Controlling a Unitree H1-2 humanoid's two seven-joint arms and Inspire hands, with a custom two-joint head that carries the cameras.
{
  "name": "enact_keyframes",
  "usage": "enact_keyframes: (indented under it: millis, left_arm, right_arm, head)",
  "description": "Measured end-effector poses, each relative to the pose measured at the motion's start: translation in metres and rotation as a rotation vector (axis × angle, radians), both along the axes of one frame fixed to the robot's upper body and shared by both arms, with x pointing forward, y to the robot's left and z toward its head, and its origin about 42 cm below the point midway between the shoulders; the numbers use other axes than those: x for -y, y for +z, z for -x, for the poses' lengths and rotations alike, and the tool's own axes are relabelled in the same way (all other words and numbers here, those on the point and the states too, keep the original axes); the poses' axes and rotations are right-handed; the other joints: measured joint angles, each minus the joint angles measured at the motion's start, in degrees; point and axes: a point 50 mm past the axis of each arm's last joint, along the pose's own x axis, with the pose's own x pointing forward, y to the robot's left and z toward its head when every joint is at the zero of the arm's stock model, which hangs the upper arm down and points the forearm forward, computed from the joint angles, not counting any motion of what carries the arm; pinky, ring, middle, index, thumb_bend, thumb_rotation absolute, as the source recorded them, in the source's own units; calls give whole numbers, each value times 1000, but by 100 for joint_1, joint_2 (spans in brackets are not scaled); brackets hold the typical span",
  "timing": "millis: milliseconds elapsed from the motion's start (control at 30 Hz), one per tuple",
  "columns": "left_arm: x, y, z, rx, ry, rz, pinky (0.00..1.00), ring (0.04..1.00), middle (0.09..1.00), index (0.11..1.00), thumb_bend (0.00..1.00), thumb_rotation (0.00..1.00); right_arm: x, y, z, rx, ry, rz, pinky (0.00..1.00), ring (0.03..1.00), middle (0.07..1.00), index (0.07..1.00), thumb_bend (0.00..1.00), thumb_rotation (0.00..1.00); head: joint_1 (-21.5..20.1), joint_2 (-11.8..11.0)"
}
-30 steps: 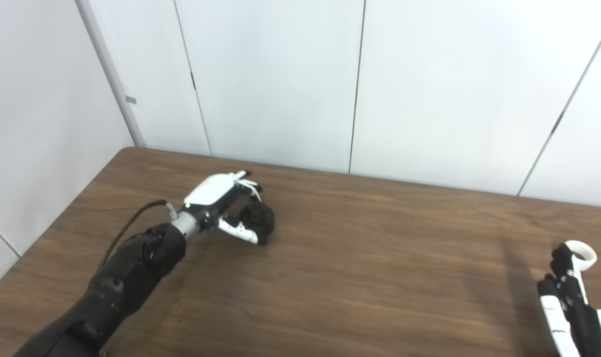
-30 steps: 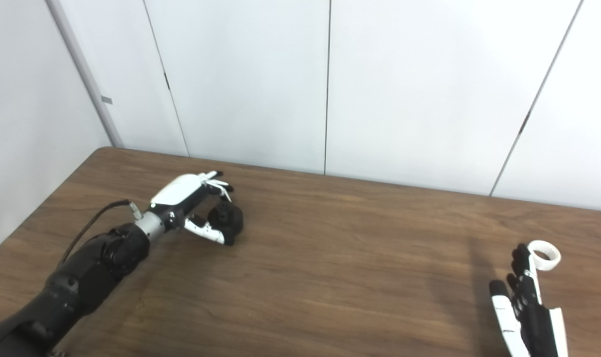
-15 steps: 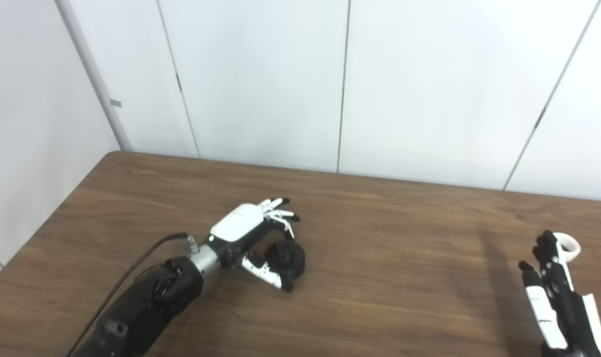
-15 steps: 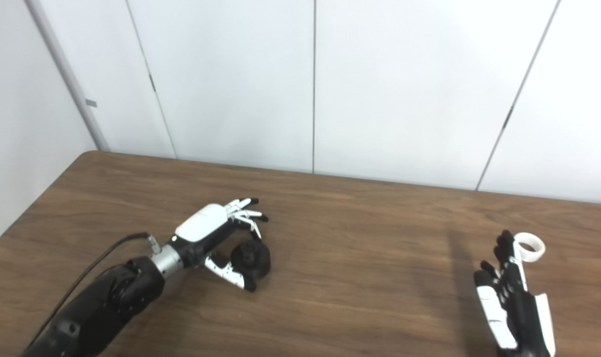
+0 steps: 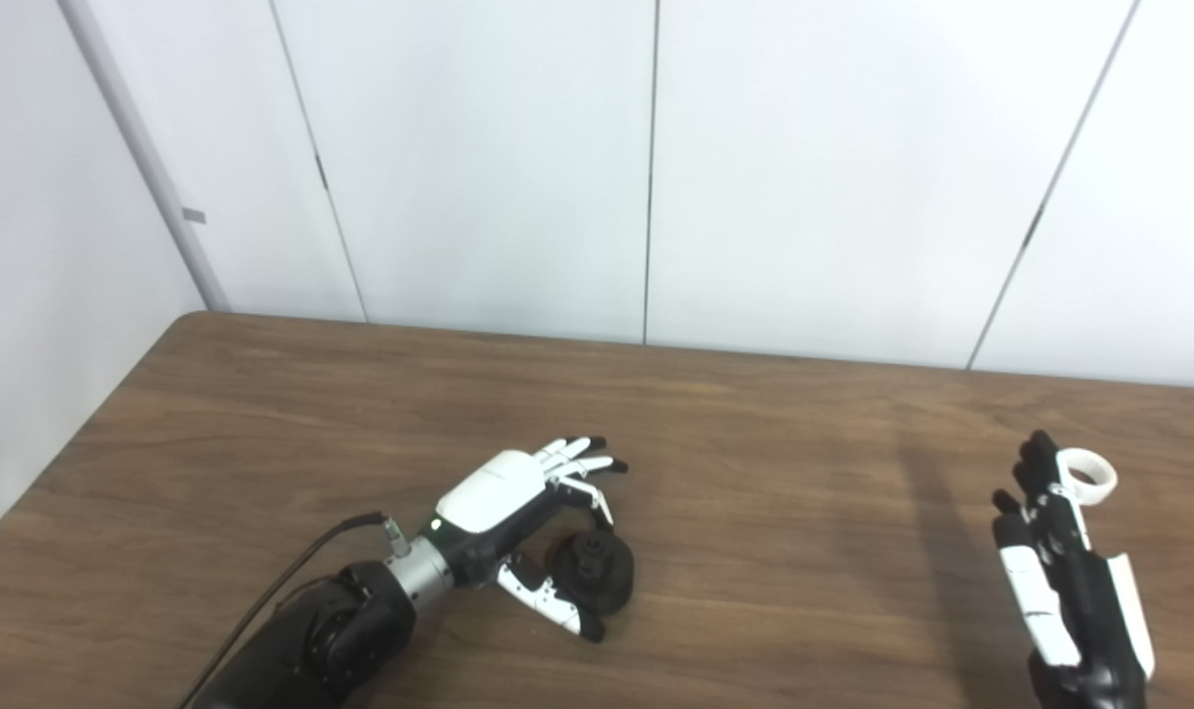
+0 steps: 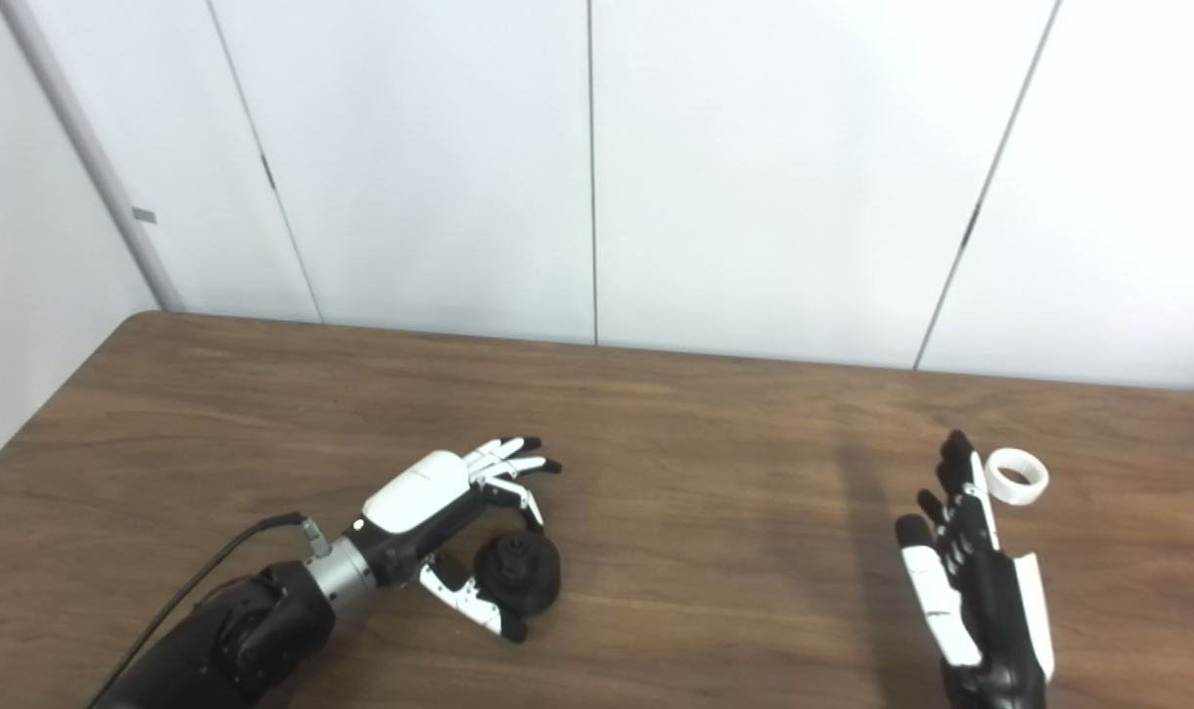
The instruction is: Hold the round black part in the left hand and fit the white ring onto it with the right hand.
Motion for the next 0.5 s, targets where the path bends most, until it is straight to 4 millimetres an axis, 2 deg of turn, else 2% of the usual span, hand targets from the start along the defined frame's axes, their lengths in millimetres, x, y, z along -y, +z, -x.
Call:
enact_keyframes:
  millis: [500]
  left_arm:
    - [15, -6, -8, 34, -64, -31, 1000, 1000, 907, 480, 525, 59]
  right_arm:
    - [-8, 10, 9, 11, -14, 11, 934, 997, 989, 986, 438, 799]
  head:
    - [-466, 114]
